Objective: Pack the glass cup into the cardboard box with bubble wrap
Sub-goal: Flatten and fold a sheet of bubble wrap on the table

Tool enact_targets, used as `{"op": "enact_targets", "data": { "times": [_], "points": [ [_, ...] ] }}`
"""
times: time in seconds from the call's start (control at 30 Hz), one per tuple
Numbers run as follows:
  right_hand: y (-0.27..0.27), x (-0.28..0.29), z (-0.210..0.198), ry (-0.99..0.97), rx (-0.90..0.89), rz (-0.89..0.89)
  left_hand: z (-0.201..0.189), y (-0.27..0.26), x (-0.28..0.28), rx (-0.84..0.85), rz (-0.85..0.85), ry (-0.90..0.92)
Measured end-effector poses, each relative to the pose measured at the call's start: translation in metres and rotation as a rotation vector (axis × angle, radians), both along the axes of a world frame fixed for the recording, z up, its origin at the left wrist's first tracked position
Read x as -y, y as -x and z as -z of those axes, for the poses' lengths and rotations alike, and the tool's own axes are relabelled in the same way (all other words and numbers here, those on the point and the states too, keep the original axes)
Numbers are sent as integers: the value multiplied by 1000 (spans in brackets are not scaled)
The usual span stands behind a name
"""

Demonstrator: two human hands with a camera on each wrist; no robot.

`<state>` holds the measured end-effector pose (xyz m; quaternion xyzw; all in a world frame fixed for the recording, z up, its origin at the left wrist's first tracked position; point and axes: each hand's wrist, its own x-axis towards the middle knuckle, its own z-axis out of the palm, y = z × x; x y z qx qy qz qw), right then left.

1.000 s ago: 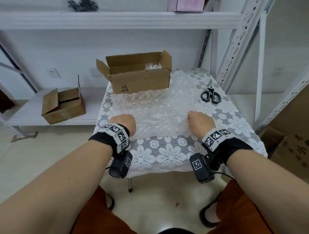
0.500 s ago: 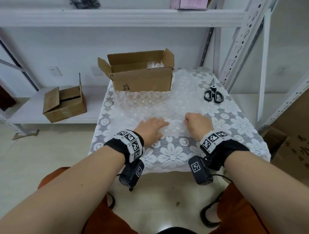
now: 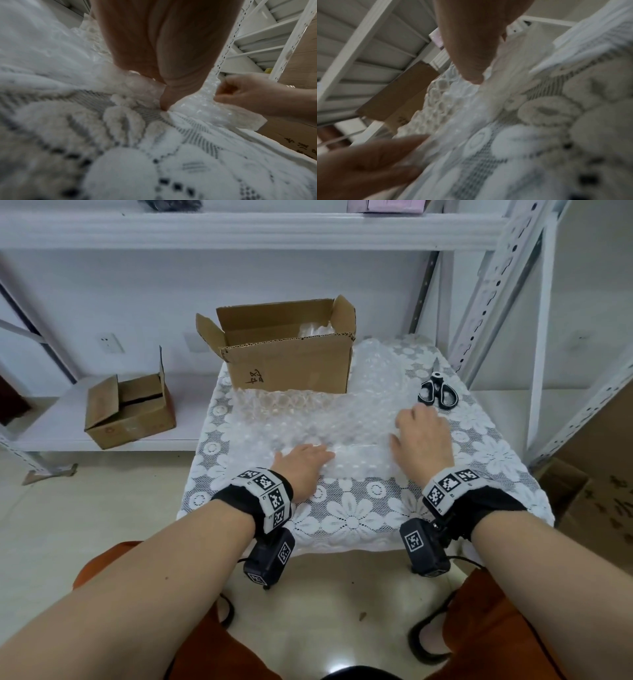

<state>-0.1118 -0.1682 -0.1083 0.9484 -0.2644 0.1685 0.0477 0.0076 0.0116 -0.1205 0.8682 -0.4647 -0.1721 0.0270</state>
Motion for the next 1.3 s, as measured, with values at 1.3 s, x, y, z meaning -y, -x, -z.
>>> {"op": "enact_targets", "data": {
  "times": [1.3],
  "points": [
    [-12,-17,2,-70,-340,-184,-30,-1,-7,156,-81,220]
  ]
}}
